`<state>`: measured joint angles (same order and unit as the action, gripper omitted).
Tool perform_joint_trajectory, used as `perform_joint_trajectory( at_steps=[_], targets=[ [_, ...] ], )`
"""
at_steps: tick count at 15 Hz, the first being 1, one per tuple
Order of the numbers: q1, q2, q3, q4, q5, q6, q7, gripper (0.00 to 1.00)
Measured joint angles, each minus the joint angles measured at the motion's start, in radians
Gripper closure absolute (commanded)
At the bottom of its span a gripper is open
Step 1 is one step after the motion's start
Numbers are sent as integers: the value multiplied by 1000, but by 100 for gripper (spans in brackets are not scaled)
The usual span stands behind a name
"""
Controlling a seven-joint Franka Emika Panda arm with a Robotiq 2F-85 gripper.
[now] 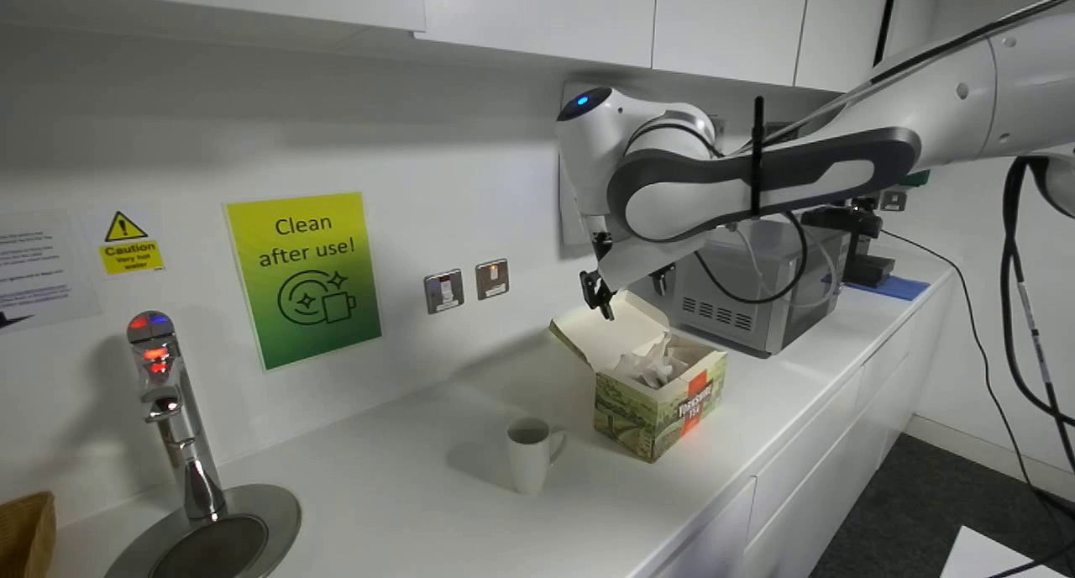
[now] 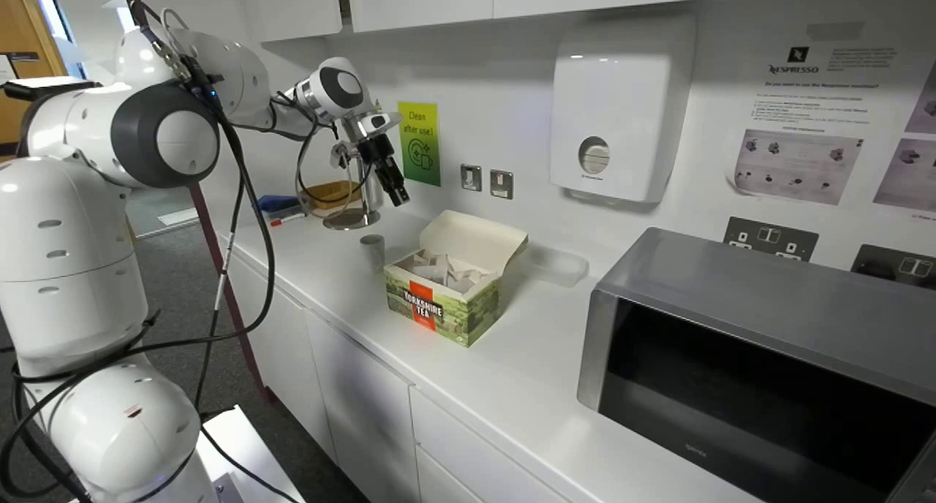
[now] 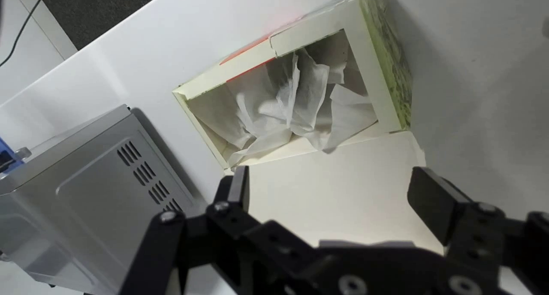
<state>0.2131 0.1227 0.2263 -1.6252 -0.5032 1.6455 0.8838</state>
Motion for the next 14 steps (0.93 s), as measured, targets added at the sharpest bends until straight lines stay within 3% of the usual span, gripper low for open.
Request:
perform_joint_trajectory(
  at_steps=[9, 14],
  targets=[
    [30, 124, -31, 65, -271, 95, 6, 0],
    [38, 177, -37, 81, -286, 230, 23, 0]
  ],
)
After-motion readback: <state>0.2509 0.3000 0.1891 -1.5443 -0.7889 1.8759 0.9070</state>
